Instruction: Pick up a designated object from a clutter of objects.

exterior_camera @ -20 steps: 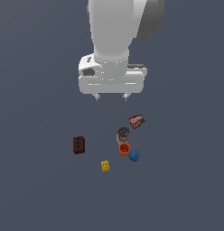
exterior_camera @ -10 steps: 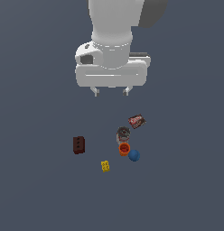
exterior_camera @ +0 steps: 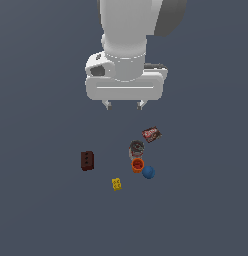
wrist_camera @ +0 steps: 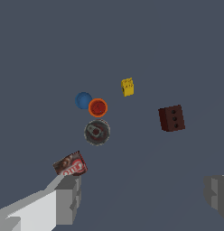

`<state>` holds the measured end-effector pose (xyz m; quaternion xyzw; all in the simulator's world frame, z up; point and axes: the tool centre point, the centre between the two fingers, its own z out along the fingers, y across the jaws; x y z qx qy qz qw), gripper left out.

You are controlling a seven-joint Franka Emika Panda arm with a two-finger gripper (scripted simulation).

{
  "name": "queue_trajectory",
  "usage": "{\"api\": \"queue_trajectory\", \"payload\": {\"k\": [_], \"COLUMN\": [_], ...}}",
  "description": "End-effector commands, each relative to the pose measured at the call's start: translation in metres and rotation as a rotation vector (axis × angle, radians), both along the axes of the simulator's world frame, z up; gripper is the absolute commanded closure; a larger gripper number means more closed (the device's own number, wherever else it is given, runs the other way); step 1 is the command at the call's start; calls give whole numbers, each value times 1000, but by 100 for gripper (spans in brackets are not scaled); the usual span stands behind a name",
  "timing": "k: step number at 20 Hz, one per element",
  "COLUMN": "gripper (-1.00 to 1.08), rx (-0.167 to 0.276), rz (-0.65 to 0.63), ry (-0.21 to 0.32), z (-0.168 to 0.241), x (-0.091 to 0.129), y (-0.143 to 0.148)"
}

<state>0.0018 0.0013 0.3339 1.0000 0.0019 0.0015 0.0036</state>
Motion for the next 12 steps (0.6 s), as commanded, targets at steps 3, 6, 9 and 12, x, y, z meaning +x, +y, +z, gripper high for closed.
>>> {"api": "queue_trajectory", "payload": {"k": [3,6,9,12], "gripper": [-92,-92,-92,-92], "rx": [0,1,2,2], "rz": [-48,-94,-150,-215], "ry": [0,0,0,0], "z": [-17,-32,-52,-74], "x": [4,7,10,12], "y": [5,9,14,20]}}
